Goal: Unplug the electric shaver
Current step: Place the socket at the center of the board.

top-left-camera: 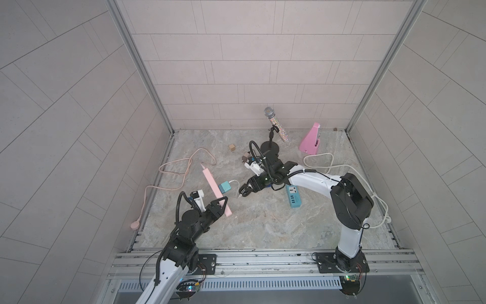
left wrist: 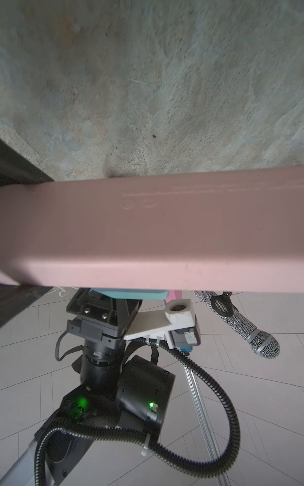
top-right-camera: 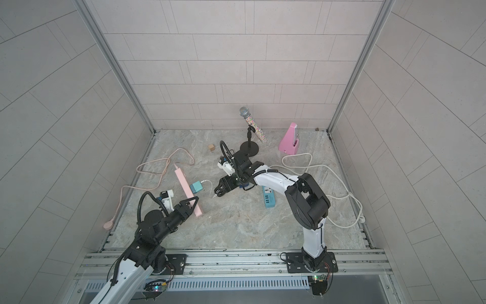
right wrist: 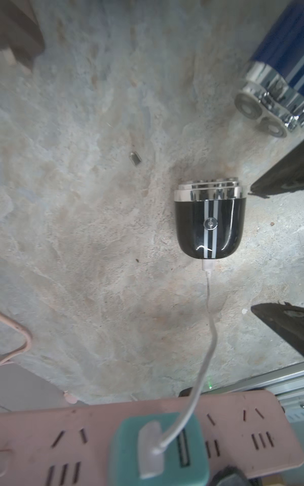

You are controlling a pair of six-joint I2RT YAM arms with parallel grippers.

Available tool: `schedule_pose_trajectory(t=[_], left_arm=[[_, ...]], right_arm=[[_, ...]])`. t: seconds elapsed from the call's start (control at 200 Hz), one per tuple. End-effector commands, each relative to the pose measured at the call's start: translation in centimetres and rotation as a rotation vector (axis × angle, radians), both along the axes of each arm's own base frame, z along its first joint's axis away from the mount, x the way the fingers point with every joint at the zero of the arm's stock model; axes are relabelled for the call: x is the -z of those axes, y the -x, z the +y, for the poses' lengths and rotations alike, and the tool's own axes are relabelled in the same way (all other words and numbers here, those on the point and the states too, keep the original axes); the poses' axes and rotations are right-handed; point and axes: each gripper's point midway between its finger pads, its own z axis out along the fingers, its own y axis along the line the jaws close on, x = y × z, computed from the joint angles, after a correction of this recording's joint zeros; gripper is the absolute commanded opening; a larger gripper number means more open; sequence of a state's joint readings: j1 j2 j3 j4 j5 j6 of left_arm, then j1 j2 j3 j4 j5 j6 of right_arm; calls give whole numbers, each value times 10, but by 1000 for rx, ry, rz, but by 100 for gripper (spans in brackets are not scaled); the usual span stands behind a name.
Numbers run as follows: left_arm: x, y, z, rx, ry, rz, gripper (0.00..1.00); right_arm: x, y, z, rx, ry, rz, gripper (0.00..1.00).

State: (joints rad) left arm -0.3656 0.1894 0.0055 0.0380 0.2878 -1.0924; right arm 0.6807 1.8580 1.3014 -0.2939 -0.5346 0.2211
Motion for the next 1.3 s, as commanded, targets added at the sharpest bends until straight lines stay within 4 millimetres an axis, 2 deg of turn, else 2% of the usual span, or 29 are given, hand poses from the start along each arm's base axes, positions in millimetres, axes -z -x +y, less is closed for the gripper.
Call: schedule_pose_trajectory(t=[0.0,0.23,0.545,0.675,0.906,0.996,1.146,1.236,1.296], left_arm=[[1,-2,2,-14,11,-1,42],[28,2,12,-64,-28,118,46],[61,14,24,-108,-92,258,49],[71,18,26,-114,-114,300,51],[76,20,26,-100,-144,307,55],[74,19,25,-87,-151,292,55],[55,12,15,-55,-100,216,49],[52,10,15,-64,-82,209,49],[50,10,15,-66,-76,202,49]], right_arm=[[-21,-7,-7,-4,7,-131,66],[-18,1,-8,-42,155,-235,67],[-15,-4,-3,-62,229,-255,67],[-12,-3,4,-105,220,-260,67],[-8,-1,13,-127,189,-233,67],[-17,11,23,-143,105,-177,67],[-43,49,50,-203,-186,-50,70],[-64,69,59,-227,-356,25,69],[-70,79,60,-221,-450,83,70]])
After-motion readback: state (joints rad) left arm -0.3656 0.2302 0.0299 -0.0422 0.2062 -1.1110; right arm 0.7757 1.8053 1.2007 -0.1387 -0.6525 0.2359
